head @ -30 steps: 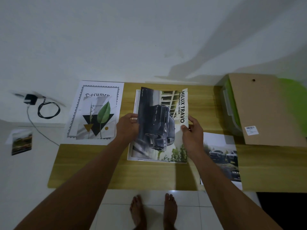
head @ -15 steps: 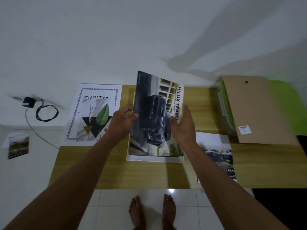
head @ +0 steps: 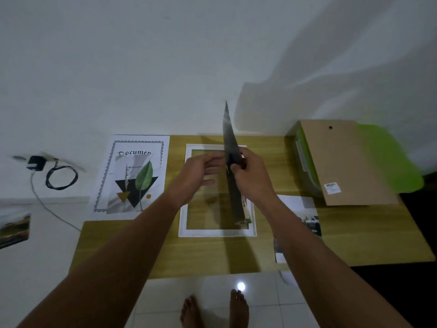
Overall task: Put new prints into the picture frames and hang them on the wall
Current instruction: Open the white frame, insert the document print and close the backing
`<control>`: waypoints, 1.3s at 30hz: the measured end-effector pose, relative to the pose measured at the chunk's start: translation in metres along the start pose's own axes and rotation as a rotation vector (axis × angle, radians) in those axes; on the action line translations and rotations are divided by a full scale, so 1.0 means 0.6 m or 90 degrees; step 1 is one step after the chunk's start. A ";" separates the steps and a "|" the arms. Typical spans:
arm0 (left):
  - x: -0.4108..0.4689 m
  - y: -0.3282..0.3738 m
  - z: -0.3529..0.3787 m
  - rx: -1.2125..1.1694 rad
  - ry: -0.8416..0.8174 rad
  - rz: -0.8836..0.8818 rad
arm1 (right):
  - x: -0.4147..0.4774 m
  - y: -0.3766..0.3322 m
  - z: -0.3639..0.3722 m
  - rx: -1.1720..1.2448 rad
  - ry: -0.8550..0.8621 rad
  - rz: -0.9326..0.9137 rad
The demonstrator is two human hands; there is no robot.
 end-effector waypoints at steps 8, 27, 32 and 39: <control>-0.013 -0.049 -0.009 -0.002 -0.012 -0.125 | -0.060 -0.006 -0.105 0.195 0.012 -0.010; -0.094 -0.200 0.128 0.204 0.021 -0.078 | -0.267 0.270 -0.228 0.127 0.001 0.220; -0.085 -0.246 0.203 0.267 0.027 -0.055 | -0.300 0.332 -0.268 0.070 0.010 0.270; -0.064 -0.280 0.274 0.375 0.052 -0.010 | -0.311 0.380 -0.306 -0.090 0.007 0.229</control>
Point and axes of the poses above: each hand's wrist, its own x-axis towards the middle knuckle, its own z-axis out of the palm, y = z × x, the point moved 3 cm from there along x, towards the middle knuckle, and after that the axes turned 11 degrees about -z, right-handed, at the moved point
